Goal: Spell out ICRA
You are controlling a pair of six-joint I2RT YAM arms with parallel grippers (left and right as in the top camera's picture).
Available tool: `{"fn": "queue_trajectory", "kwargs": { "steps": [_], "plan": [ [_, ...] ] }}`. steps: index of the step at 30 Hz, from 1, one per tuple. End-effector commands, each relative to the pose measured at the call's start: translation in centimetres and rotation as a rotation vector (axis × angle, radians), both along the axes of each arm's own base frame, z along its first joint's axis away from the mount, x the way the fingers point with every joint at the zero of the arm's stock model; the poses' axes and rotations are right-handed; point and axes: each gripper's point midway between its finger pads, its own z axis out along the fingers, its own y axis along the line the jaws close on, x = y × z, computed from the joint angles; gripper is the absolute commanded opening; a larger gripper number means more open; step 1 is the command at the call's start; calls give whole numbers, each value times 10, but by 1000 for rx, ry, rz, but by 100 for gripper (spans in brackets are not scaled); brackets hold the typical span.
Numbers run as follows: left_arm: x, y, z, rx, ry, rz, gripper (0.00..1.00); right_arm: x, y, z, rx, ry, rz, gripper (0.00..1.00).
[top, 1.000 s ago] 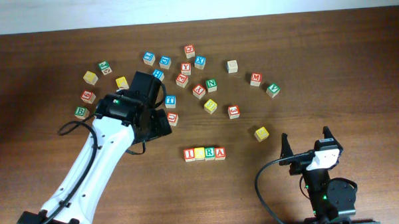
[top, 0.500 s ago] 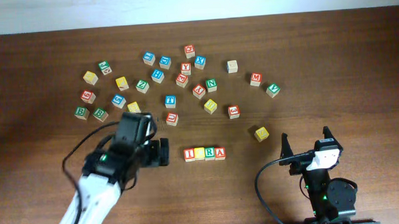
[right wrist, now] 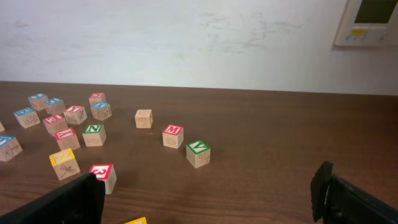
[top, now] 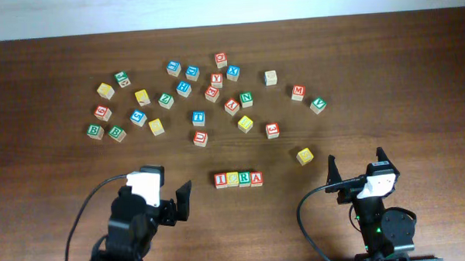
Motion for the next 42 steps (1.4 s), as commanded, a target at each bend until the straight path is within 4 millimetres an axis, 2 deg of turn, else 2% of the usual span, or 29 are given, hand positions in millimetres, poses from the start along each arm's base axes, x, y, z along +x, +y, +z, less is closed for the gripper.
{"fn": "queue_trajectory", "kwargs": {
  "steps": [1,3,7,12,15,19,22,23,31,35,42],
  "plan": [
    [0,-6,-1,-66,-146,-77,99,0,1,-2,7,2,2,98],
    [3,-5,9,-89,-248,-103,99,0,1,-2,7,2,2,98],
    [10,14,31,-80,-358,-23,99,0,1,-2,7,2,2,99],
    [13,26,54,-75,-525,21,99,0,1,-2,7,2,2,98],
    [14,35,52,-76,-603,57,99,0,1,-2,7,2,2,98],
    [13,49,51,-93,-612,138,99,0,1,-2,7,2,2,98],
    [14,58,37,-73,-555,194,99,0,1,-2,7,2,2,98],
    [13,59,32,-70,-536,200,99,0,1,-2,7,2,2,98],
    [14,60,31,-35,-539,191,100,0,1,-2,7,2,2,98],
    [14,73,29,2,-532,261,99,0,1,-2,7,2,2,99],
    [14,74,29,48,-536,249,99,0,1,-2,7,2,2,98]
  ]
}}
